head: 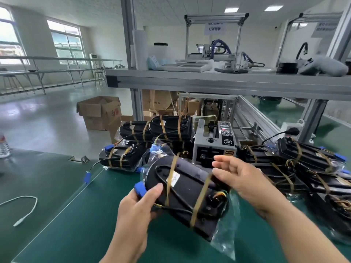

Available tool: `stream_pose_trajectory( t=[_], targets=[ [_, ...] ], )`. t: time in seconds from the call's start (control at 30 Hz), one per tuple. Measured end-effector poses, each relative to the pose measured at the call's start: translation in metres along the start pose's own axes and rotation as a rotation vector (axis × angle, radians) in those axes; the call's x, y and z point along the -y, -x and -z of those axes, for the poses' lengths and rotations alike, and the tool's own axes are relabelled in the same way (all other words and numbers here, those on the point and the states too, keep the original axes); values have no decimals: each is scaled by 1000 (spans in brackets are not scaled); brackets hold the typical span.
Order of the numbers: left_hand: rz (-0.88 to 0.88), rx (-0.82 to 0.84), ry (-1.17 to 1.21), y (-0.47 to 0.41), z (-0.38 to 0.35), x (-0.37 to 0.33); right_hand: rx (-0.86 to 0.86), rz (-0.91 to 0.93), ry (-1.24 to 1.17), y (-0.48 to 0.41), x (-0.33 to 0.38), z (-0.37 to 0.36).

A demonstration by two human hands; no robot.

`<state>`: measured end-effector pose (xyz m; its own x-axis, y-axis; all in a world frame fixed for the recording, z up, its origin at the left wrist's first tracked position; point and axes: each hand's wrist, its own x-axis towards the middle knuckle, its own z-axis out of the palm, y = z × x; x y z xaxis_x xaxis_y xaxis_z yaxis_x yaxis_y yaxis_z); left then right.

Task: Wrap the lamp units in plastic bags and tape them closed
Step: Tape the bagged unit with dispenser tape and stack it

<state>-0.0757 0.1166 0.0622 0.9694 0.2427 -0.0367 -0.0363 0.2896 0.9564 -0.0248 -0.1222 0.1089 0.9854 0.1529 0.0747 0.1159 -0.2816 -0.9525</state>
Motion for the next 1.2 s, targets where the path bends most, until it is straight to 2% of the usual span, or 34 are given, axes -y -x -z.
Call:
stream_pose_trajectory(
  t=[0.03,0.1,0.17,0.23,0.3,0.5,0.83,1.03,1.2],
  targets=[
    [36,-55,28,-14,5,-1,-65,-68,11,-4,-3,-9],
    [71,-166,77,-46,12,-5,-93,-168,18,-11,-10,-31],
    [91,-240,110,-77,15,-10,-21,-237,-77,-21,-13,-56],
    [122,-260,108,-105,14,-13,76,-285,-275,-33,-13,-81],
    [158,-256,90,-127,11,-12,69,-270,-400,-51,-14,-102],
    [194,-246,-22,-172,2,-14,-105,-303,-678,-96,-11,-121],
    [198,-230,-99,-216,-14,-5,-243,-219,-785,-125,-16,-125],
    [162,-282,-402,-226,-10,14,-351,-297,-791,-127,-37,-136],
    [102,-309,-853,-227,-9,8,-335,-390,-729,-127,-43,-131]
  ],
)
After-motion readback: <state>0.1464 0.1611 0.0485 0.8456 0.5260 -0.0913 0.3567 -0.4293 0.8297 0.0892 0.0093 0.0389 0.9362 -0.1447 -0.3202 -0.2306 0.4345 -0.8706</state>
